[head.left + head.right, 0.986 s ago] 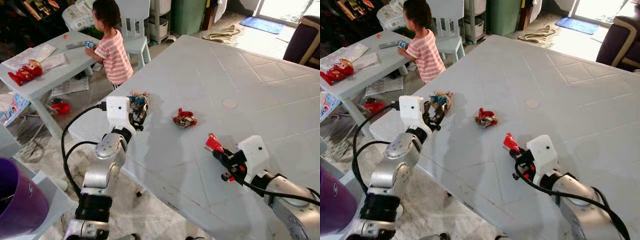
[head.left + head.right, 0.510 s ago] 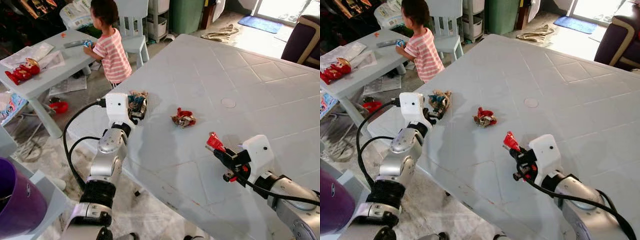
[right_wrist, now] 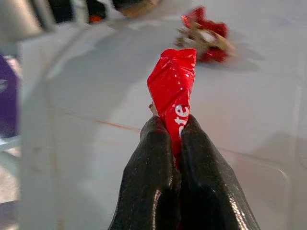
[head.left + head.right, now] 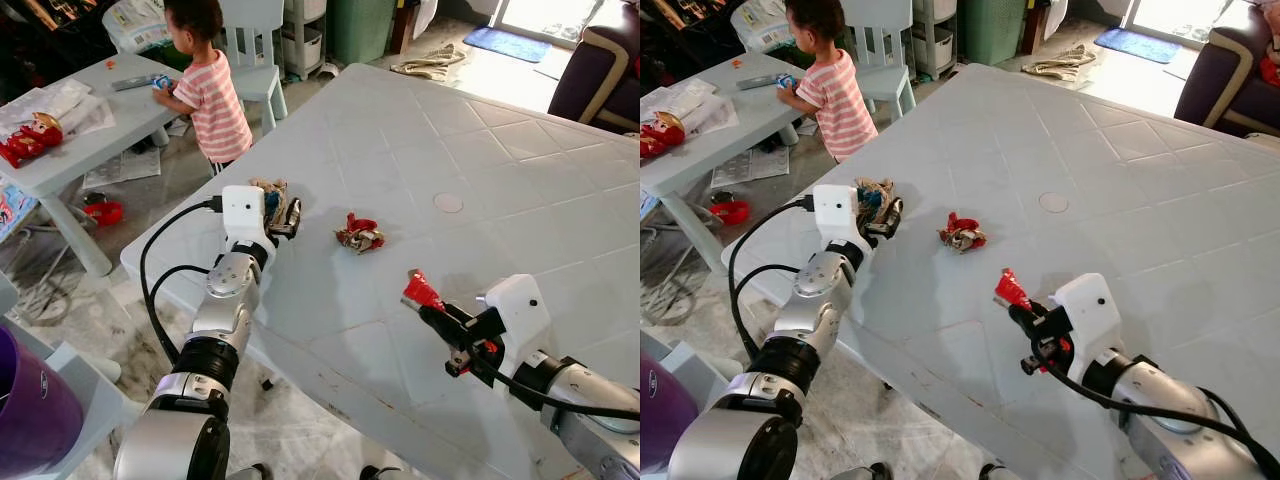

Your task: Picking trash to rubbish bin

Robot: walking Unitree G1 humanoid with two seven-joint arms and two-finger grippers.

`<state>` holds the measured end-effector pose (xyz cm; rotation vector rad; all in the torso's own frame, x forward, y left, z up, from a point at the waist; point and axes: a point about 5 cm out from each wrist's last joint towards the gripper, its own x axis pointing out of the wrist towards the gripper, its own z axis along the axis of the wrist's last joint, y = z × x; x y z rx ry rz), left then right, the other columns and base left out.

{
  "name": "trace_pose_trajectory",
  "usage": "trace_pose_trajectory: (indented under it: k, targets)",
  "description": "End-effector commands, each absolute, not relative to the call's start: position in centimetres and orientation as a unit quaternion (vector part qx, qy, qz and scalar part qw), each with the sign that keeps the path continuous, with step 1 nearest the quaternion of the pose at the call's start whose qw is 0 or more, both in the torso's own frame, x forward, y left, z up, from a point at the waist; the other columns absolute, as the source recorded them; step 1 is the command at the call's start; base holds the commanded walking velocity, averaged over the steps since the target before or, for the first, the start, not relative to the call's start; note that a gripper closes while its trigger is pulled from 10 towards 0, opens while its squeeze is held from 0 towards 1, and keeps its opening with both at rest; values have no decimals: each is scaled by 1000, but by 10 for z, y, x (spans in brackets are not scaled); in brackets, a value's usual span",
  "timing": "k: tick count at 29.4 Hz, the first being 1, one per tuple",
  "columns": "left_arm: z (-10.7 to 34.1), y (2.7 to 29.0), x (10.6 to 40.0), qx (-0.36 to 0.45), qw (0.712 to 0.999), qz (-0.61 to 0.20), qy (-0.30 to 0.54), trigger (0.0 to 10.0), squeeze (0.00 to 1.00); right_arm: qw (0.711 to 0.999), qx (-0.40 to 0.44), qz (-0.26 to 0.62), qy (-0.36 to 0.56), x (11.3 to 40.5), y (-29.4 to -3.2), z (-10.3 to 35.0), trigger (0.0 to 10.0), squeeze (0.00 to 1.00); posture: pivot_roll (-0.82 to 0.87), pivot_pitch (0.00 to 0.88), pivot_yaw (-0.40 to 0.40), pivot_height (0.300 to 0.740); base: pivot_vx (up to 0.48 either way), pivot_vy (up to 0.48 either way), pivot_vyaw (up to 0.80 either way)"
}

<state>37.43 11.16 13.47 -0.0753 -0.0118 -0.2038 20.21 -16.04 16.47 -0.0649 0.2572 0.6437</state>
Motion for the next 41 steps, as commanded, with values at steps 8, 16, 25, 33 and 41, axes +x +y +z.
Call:
trace_pose_trajectory:
  k: [8,16,25,33,41]
  targets:
    - [133,111,379,-26,993,-115,-5,0,0,908,-12,394,143,183,-152,172,0,0,-241,163,-41,740,0,0,0]
    - [130,115,378,-23,993,-112,-2,0,0,901,-4,407,150,181,-150,171,0,0,-226,165,-36,740,0,0,0]
    - [125,122,376,-17,995,-102,-2,0,0,901,1,408,149,184,-148,170,0,0,-207,162,-25,740,0,0,0]
    - [125,125,376,-10,995,-103,-7,0,0,901,7,409,146,187,-145,167,0,0,-189,155,-18,740,0,0,0]
    - [126,128,375,11,995,-103,-11,0,0,901,9,409,144,189,-143,165,0,0,-179,147,-14,740,0,0,0]
